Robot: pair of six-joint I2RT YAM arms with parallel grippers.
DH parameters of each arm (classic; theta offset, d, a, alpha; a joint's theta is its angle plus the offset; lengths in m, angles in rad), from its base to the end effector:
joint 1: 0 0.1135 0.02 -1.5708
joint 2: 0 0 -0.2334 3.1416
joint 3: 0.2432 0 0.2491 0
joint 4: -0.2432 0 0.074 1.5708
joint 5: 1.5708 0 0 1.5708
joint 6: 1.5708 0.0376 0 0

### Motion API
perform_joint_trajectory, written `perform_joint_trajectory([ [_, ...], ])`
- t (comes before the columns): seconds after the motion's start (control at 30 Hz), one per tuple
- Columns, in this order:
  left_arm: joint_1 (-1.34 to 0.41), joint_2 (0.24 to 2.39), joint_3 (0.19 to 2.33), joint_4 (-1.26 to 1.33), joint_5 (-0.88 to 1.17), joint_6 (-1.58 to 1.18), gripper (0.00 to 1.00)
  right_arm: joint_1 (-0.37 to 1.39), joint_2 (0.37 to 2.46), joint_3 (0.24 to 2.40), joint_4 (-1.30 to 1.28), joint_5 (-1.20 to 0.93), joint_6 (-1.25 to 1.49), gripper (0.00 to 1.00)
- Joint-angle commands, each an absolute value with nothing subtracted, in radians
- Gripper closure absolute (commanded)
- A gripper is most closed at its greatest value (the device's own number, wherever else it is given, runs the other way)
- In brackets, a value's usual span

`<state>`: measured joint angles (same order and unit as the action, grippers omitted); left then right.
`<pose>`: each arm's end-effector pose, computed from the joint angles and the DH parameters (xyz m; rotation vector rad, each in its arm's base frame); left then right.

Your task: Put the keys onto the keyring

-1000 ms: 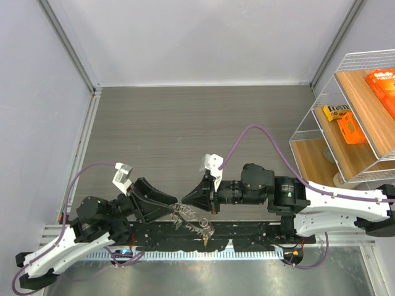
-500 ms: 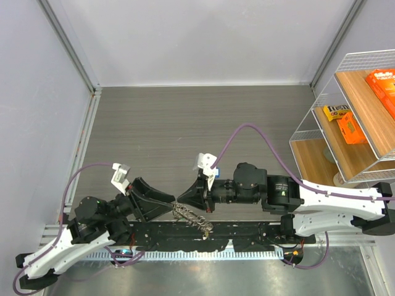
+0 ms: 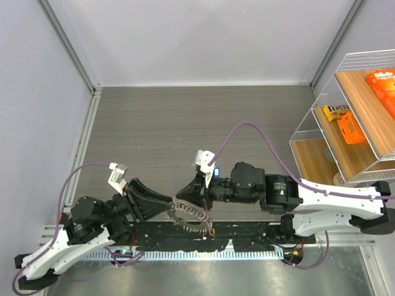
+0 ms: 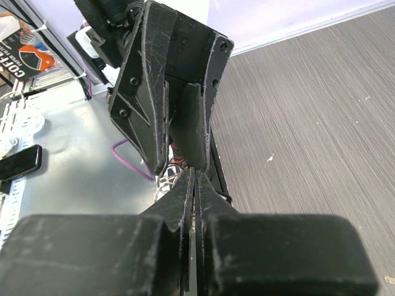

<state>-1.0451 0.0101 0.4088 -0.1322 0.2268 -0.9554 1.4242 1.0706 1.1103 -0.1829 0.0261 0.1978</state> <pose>0.0393 -0.0846 0.2941 0.3001 1.5361 -1.8014 0.0386 0.2548 0.3719 -1.0544 1.5349 1.1525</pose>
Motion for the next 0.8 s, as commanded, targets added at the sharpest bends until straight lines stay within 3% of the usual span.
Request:
perform_joint_trajectory([
  [0.0,-1.043,-0.014,0.468,-0.192,0.23,-0.933,0.6,1.424,1.072,1.181,-0.129,0.121,0.21,0.94],
  [0.07,-1.045,-0.017,0.482,-0.215,0.213,-0.927,0.59,1.422,1.078,1.187,-0.138,0.124,0.207,0.94],
  [0.23,-1.045,-0.035,0.532,-0.307,0.138,-0.891,0.41,1.422,1.078,1.181,-0.132,0.112,0.21,0.95],
  [0.37,-1.045,-0.038,0.564,-0.351,0.109,-0.862,0.34,1.422,1.083,1.18,-0.126,0.092,0.212,0.95],
  [0.77,-1.045,0.033,0.583,-0.314,0.138,-0.879,0.33,1.422,1.098,1.197,-0.133,0.123,0.209,0.95],
])
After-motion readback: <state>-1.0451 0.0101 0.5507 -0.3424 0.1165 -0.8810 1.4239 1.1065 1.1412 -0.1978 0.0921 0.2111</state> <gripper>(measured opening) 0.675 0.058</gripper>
